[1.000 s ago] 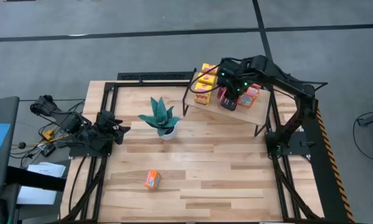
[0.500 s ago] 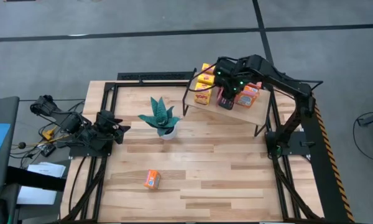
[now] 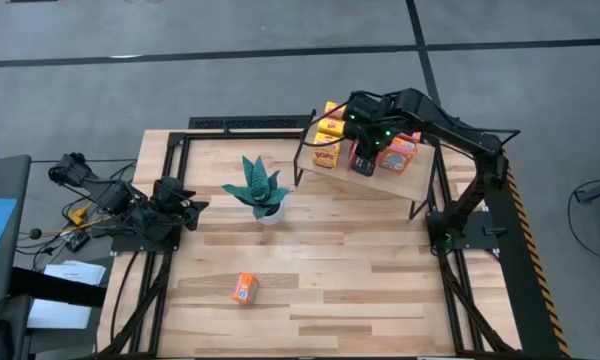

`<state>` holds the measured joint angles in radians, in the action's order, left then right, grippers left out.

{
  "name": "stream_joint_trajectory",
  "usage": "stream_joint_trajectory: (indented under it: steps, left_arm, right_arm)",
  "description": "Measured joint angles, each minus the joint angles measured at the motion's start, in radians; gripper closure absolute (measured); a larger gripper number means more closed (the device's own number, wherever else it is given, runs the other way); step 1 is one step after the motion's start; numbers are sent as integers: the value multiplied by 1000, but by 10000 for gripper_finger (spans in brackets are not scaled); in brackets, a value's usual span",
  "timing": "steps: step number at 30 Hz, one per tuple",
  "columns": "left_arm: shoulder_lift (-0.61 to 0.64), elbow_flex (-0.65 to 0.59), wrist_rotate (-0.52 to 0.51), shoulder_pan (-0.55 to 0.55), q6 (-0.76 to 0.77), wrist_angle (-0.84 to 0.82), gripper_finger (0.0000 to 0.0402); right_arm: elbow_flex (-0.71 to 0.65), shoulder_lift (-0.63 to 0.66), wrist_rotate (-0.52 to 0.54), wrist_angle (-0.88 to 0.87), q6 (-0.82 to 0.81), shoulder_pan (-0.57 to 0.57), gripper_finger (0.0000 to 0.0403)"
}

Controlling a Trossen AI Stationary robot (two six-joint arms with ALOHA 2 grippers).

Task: Stack cereal on shelf
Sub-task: Put the red cereal box on the shelf aligned with the other red cereal boxes, then put the orange cereal box on the shelf aligned with the other orange cereal boxes

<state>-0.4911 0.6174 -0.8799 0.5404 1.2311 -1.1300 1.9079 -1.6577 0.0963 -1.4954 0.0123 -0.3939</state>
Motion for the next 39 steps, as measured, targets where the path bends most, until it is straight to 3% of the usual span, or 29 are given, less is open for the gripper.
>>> stream_joint_trajectory:
  steps: [10,25,39]
  left_arm:
    - [0,0,0,0,12,-7,109]
    - [0,0,0,0,15,-7,109]
    - [0,0,0,0,23,-7,109]
  right_arm:
    - [0,0,3,19,15,0,239]
    - [0,0,9,30,23,0,163]
    - [39,1,11,38,65,0,158]
